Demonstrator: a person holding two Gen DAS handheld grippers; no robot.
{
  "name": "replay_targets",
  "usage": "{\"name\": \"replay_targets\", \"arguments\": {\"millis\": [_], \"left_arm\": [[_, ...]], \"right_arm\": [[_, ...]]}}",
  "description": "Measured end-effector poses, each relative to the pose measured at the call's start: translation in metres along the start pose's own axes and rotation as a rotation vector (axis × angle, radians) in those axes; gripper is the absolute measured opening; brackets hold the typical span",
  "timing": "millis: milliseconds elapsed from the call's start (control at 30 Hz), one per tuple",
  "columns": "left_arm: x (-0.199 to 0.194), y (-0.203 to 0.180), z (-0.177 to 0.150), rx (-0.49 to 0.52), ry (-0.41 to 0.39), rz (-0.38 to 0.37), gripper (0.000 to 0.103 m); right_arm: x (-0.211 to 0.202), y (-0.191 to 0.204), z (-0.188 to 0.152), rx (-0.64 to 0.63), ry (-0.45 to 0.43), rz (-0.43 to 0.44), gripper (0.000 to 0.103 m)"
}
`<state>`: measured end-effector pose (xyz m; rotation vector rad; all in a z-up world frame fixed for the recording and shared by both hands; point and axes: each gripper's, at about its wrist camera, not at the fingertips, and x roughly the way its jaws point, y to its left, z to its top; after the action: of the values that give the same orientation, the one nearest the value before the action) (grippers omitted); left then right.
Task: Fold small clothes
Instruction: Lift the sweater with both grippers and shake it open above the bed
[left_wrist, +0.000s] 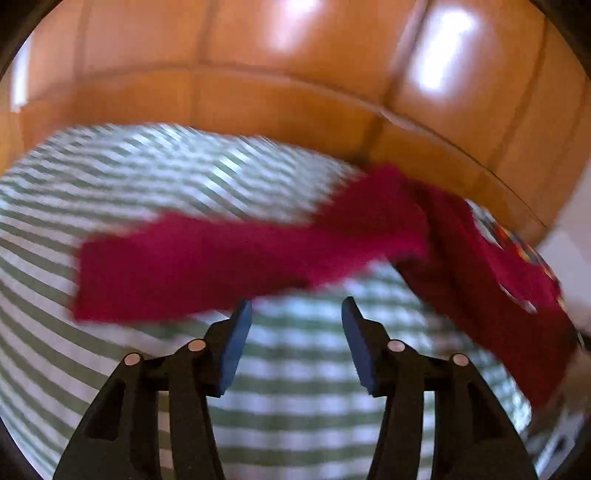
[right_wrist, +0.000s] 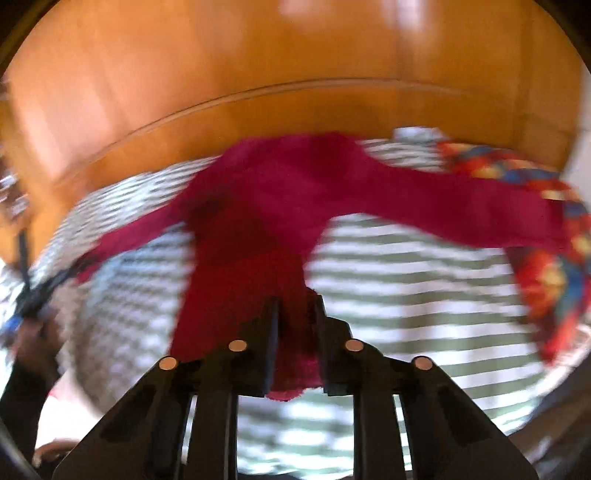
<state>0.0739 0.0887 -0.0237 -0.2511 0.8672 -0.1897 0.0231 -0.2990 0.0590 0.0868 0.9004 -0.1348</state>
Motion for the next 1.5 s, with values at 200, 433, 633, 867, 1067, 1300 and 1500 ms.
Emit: {"name": "replay_targets", "arguments": {"millis": [200, 433, 633, 867, 1067, 1300, 1500], "left_arm": [[0.042, -0.061, -0.022, -0.001, 0.147, -0.168, 0.043], [0.095, -0.122, -0.016, -0.045, 0.249, -0.274, 0.043], [0.125, -0.180, -0.010, -0.050, 0.306, -0.340, 0.044], [0.142, -0.224, -0.017, 0.004, 0.337, -0.313, 0.012], [0.105, -0.196, -0.015, 0.102, 0.292, -0.308, 0.007], [0.013, -0.085, 0.006, 0.153, 0.226, -0.200, 0.006], [-0.049, -0.005, -0.005, 0.174, 0.196, -0.040, 0.006]], "right_arm": [[0.047, -0.048, -0.002, 0.074, 0.079, -0.165, 0.007], [0.091, -0.081, -0.013, 0.109, 0.148, -0.211, 0.007], [0.121, -0.110, -0.003, 0.169, 0.181, -0.204, 0.007], [0.113, -0.107, -0.001, 0.141, 0.175, -0.170, 0.007], [0.071, -0.078, -0.021, 0.113, 0.136, -0.065, 0.007], [0.037, 0.012, -0.063, -0.042, 0.172, 0.153, 0.006], [0.020, 0.094, -0.127, -0.249, 0.305, 0.310, 0.006]]}}
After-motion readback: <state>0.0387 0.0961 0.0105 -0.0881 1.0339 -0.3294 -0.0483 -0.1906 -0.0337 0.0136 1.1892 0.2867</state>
